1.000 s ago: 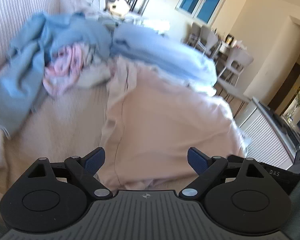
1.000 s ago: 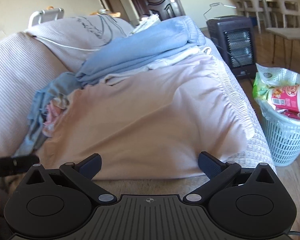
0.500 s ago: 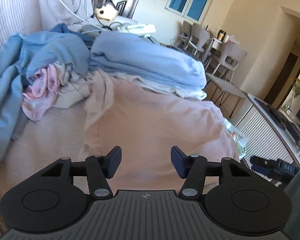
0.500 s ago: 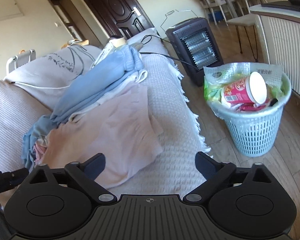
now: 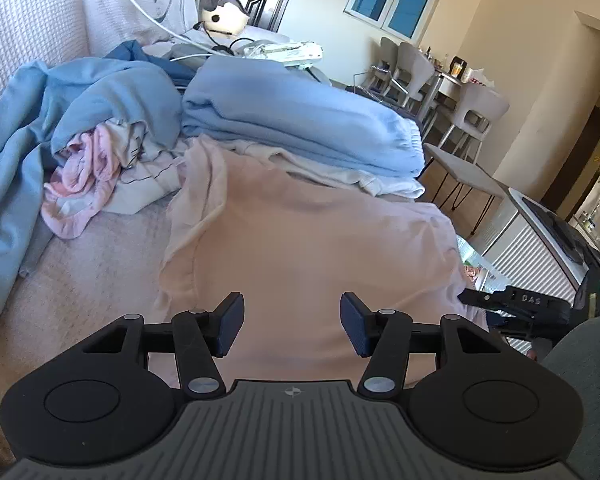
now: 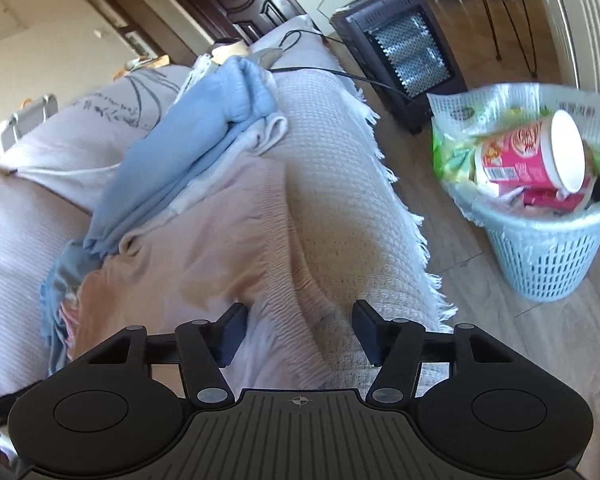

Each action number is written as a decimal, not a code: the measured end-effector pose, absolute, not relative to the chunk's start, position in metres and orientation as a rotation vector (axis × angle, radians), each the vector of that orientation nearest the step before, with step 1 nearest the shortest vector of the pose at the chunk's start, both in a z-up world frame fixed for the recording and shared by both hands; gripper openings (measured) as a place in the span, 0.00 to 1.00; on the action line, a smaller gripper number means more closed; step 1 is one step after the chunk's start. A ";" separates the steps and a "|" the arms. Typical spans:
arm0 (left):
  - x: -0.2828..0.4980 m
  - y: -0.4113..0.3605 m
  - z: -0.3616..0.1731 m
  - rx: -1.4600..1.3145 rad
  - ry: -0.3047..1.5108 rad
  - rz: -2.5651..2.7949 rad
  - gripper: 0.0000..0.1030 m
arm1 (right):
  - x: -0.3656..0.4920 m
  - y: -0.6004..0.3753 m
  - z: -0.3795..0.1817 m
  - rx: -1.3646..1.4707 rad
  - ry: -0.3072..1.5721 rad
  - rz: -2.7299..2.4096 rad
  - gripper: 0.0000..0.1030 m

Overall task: Fold clothes
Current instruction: 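Withdraw both grippers from the folded pink garment, then grasp the pink garment's ribbed waistband with the right gripper and lift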

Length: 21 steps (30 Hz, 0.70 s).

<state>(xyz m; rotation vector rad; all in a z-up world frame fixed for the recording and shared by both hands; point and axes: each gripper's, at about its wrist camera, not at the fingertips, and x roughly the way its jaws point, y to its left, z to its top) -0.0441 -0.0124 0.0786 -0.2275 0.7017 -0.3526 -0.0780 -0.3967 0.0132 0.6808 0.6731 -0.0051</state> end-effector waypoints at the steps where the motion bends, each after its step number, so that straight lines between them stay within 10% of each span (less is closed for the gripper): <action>1: -0.043 -0.015 0.078 -0.228 0.703 -0.363 0.49 | -0.078 -0.398 0.011 0.687 0.673 -0.010 0.51; 9: -0.045 -0.029 0.076 -0.229 0.714 -0.401 0.49 | -0.078 -0.391 0.026 0.641 0.672 -0.013 0.20; 21: -0.058 -0.016 0.062 -0.254 0.727 -0.465 0.51 | -0.039 -0.346 0.139 0.370 0.646 0.188 0.14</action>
